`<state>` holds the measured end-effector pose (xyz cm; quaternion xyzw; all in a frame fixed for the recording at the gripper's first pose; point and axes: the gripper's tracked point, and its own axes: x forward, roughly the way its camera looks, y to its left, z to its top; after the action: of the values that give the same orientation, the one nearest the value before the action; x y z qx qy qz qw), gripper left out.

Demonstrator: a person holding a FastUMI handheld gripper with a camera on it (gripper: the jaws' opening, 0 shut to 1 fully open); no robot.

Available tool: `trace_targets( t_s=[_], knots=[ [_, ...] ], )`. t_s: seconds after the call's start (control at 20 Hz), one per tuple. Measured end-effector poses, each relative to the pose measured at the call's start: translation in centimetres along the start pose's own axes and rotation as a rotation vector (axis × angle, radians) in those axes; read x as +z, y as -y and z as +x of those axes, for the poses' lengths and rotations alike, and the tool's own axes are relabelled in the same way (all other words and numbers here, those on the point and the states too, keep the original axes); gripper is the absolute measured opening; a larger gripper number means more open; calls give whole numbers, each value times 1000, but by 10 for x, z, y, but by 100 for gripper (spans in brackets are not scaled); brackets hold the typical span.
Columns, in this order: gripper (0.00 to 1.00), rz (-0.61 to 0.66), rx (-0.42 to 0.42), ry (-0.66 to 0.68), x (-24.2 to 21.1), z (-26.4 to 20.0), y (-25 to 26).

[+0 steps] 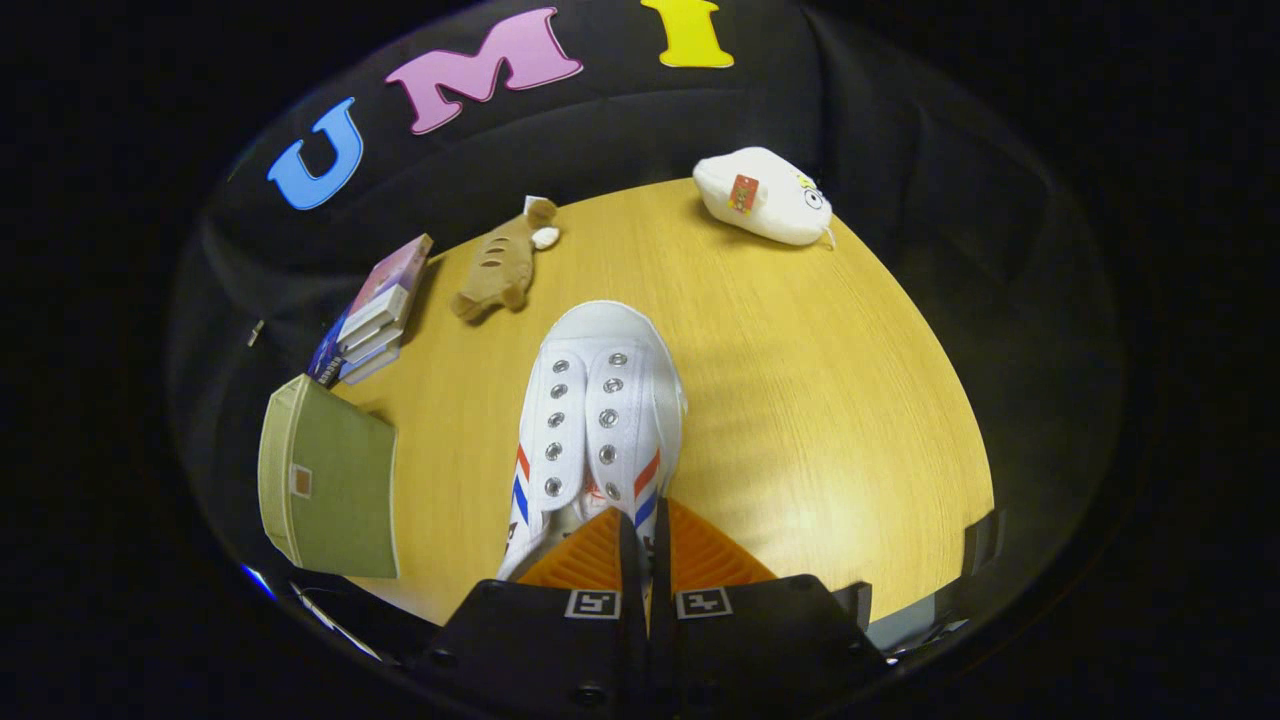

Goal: Open the storage box then place both shoes into the box .Put the left shoe in first, then the right shoe, with the right side of both shoes facing outward in a uniform manner.

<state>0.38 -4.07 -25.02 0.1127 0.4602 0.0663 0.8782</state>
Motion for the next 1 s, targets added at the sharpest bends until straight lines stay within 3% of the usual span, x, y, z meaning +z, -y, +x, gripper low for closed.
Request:
trace_targets(
  t_s=[0.45, 1.0],
  knots=[
    [5, 17, 109, 89, 20, -52, -152],
    [5, -62, 279, 13, -18, -53, -338]
  ],
)
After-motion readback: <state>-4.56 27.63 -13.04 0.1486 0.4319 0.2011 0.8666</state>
